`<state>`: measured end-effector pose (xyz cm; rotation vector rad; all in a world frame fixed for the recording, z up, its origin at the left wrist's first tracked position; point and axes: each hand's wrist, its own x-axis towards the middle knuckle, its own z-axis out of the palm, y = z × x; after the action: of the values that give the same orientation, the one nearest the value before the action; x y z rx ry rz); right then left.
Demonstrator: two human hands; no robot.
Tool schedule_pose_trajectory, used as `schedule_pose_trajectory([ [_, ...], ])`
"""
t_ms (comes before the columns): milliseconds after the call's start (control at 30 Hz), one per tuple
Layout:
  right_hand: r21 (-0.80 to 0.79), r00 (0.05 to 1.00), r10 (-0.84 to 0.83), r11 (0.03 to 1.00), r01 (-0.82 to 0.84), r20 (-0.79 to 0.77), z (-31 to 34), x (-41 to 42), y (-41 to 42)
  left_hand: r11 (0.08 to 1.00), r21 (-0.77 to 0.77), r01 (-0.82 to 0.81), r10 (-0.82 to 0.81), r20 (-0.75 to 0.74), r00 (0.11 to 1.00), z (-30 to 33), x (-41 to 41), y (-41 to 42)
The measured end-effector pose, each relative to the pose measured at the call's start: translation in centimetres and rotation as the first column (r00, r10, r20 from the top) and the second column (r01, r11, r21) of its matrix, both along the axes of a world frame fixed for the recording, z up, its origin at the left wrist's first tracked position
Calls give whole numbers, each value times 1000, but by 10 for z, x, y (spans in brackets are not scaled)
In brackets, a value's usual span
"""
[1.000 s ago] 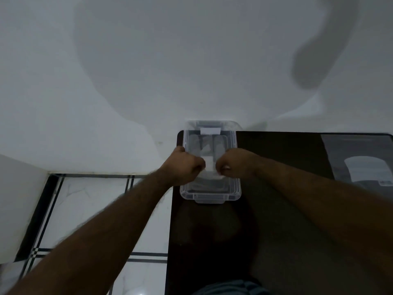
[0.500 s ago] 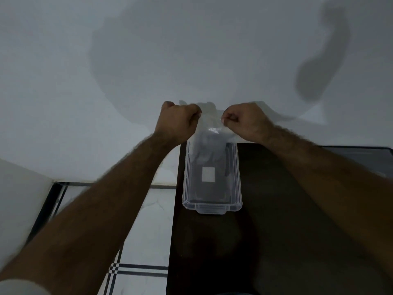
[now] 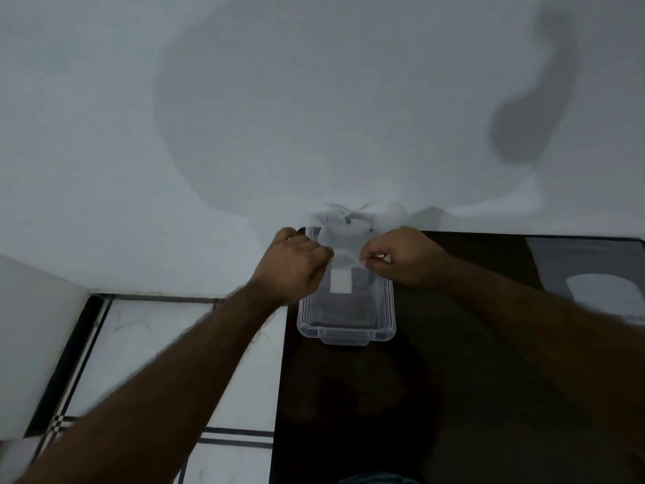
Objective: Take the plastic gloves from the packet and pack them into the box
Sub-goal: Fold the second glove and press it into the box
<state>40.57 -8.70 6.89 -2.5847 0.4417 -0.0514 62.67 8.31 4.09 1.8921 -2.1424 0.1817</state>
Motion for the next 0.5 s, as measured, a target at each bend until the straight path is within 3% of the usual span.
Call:
schedule_pose_trajectory([
  [233, -116, 972, 86, 987, -113, -220, -44, 7, 10, 988, 154, -9, -6, 98, 995, -34, -6, 6],
  [500, -199, 842, 208, 918, -344, -498, -73, 16, 21, 931, 363, 42, -120, 194, 974, -49, -10, 5],
])
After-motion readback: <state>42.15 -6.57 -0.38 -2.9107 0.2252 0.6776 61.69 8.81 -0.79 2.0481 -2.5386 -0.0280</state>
